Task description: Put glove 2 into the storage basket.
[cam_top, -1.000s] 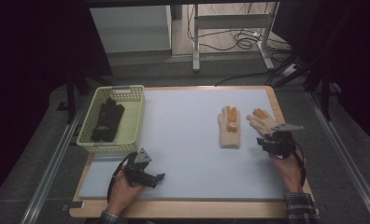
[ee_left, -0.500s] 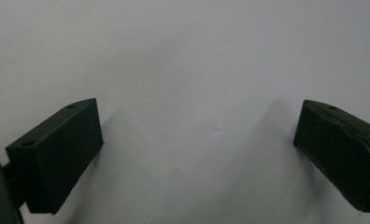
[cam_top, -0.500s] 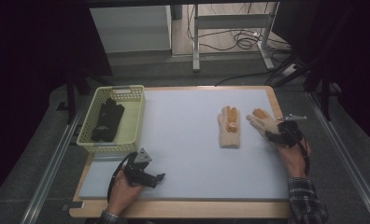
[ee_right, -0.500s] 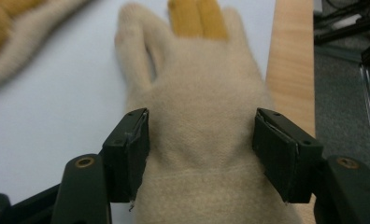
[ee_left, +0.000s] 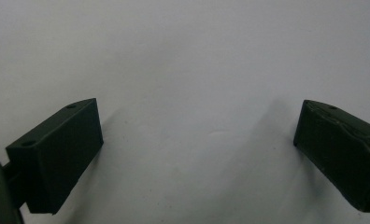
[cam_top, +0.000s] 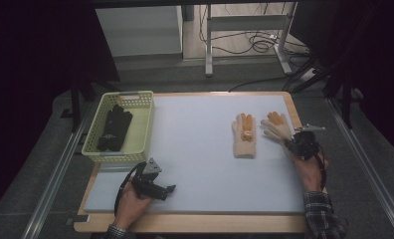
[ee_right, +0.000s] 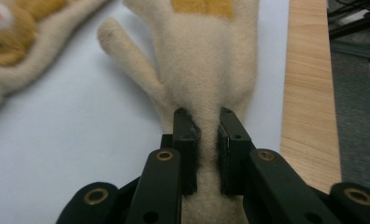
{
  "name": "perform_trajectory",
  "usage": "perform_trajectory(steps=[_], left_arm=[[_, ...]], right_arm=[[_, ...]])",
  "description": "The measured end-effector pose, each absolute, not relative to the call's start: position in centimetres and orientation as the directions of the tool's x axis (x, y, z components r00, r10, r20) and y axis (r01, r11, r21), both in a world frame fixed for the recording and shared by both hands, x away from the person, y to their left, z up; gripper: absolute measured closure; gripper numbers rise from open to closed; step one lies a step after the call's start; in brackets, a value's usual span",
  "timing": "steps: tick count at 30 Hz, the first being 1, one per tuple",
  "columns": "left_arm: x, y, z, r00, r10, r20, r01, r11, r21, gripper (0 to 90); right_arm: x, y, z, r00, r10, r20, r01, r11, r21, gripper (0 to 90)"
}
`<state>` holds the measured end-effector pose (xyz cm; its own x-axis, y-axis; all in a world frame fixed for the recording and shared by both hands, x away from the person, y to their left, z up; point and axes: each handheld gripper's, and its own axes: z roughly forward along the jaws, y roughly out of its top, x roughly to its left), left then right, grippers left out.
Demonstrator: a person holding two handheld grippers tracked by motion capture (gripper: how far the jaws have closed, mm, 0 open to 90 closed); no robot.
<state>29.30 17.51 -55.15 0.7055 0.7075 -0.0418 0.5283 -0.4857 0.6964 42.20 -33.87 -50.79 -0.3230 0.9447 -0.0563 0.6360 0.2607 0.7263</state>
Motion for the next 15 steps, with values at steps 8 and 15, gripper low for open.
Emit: perform_trajectory(steps=[8, 15], left_arm=[[29.3, 17.5, -55.1, 0.705, 0.708, -0.041, 0.528, -0.485, 0.697, 1.4], [29.3, 17.5, -55.2, 0.705, 0.708, -0.04, 0.527, -0.486, 0.697, 1.5]], right_arm=[[40.6, -32.3, -48.4, -0.392, 0.92, -0.002, 0.579, 0.248, 0.777, 78.7], [38.8, -28.6, -47.1, -0.497, 0.867, -0.02, 0.525, 0.32, 0.789, 78.6]])
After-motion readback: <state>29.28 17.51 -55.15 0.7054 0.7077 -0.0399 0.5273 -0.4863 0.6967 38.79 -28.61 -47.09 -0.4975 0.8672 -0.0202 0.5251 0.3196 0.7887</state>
